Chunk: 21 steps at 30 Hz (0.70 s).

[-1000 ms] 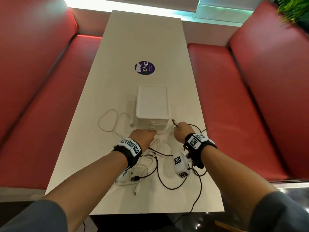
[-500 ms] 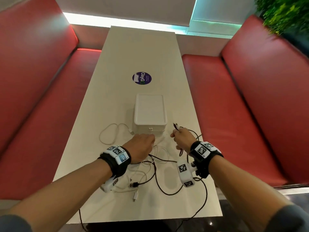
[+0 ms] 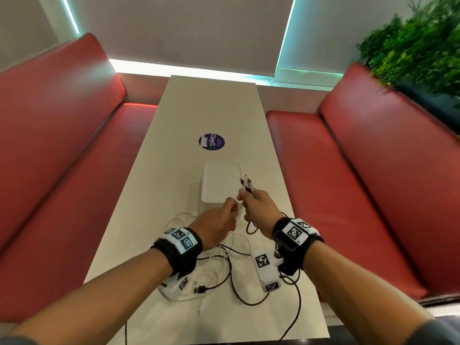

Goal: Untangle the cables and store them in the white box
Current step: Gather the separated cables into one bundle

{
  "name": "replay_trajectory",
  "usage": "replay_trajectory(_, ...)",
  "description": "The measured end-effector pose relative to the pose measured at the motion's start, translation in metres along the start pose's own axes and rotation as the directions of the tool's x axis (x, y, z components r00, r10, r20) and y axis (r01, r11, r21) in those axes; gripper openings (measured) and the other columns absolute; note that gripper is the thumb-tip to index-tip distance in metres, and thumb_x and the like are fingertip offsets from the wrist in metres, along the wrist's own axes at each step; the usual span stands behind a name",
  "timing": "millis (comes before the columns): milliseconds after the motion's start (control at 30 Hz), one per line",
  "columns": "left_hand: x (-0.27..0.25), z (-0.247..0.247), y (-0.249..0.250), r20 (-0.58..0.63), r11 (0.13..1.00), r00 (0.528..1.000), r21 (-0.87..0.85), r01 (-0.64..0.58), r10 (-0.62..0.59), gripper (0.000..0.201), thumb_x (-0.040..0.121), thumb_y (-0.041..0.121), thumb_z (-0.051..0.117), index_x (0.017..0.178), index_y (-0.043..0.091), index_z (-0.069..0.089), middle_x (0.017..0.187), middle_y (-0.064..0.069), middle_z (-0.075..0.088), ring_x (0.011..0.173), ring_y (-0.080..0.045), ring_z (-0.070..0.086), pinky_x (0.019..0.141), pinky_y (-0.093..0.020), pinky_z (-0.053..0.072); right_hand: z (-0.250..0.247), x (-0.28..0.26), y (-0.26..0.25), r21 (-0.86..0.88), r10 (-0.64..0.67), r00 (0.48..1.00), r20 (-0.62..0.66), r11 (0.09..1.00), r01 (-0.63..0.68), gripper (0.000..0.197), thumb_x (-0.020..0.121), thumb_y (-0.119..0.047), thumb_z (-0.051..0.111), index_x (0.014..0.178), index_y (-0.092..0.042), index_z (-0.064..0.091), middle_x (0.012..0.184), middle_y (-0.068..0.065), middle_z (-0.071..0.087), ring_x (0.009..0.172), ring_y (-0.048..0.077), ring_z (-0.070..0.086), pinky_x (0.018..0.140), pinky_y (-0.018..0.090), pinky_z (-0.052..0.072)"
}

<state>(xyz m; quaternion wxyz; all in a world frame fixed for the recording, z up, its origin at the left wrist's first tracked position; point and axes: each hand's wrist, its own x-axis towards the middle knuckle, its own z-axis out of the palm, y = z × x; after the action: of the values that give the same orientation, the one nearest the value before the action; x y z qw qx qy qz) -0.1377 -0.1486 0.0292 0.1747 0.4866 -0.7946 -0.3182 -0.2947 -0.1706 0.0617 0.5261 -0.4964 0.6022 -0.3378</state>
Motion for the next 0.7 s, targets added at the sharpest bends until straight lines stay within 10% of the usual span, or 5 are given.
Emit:
replay_trajectory(233, -0.020, -0.001, -0.035, 0.041, 0.971, 0.976, 0.118, 0.210, -0.216, 0.020, 0.104, 0.017, 0.037, 0.089, 0.027, 0.046, 0.085, 0.000, 0.054, 0.076, -0.020, 0.052, 0.067, -0.030, 0.045, -0.038, 0.013, -0.040, 0.185, -0.036, 0.961, -0.276, 0.979, 0.090, 0.031, 0.106, -0.032, 0.040, 0.084, -0.016, 0.054, 0.079, 0.000, 0.048, 0.066, 0.014, 0.043, 0.058, 0.029, 0.036)
replay_trajectory(400, -0.033, -0.007, -0.068, 0.130, 0.965, 0.971, 0.194, 0.176, -0.203, 0.025, 0.103, 0.013, 0.034, 0.085, 0.027, 0.045, 0.083, -0.002, 0.058, 0.074, -0.023, 0.054, 0.069, -0.038, 0.047, -0.043, 0.003, -0.051, 0.478, -0.039, 0.995, -0.088, 0.875, 0.076, 0.031, 0.107, -0.021, 0.040, 0.077, -0.015, 0.046, 0.062, 0.000, 0.037, 0.053, 0.017, 0.040, 0.067, 0.035, 0.050)
replay_trajectory(500, -0.032, -0.015, -0.058, 0.090, 0.969, 0.974, 0.158, 0.192, -0.208, 0.017, 0.104, 0.016, 0.035, 0.099, 0.021, 0.051, 0.102, -0.008, 0.066, 0.088, -0.029, 0.062, 0.081, -0.045, 0.052, -0.026, -0.010, -0.043, -0.155, -0.194, 0.978, 0.074, 0.967, 0.203, 0.022, 0.103, -0.025, 0.049, 0.089, -0.013, 0.061, 0.065, -0.005, 0.043, 0.053, 0.013, 0.040, 0.054, 0.027, 0.044)
replay_trajectory(567, -0.027, -0.018, -0.043, 0.050, 0.972, 0.990, 0.205, 0.116, -0.129, 0.020, 0.103, 0.013, 0.037, 0.111, 0.014, 0.055, 0.106, -0.007, 0.068, 0.091, -0.027, 0.063, 0.081, -0.041, 0.052, -0.008, -0.016, -0.034, -0.561, -0.268, 0.922, 0.279, 0.734, 0.382, 0.023, 0.098, -0.039, 0.058, 0.099, -0.018, 0.067, 0.069, -0.009, 0.054, 0.056, 0.007, 0.048, 0.054, 0.024, 0.038)
replay_trajectory(700, -0.019, -0.025, -0.030, 0.000, 0.973, 1.000, 0.231, 0.003, -0.003, 0.024, 0.099, 0.005, 0.041, 0.109, 0.013, 0.062, 0.103, -0.009, 0.069, 0.090, -0.028, 0.066, 0.080, -0.043, 0.052, 0.014, -0.017, -0.020, -0.705, -0.114, 0.894, 0.433, 0.576, 0.415, 0.030, 0.097, -0.044, 0.058, 0.090, -0.018, 0.069, 0.072, -0.004, 0.065, 0.063, 0.013, 0.058, 0.058, 0.030, 0.043)
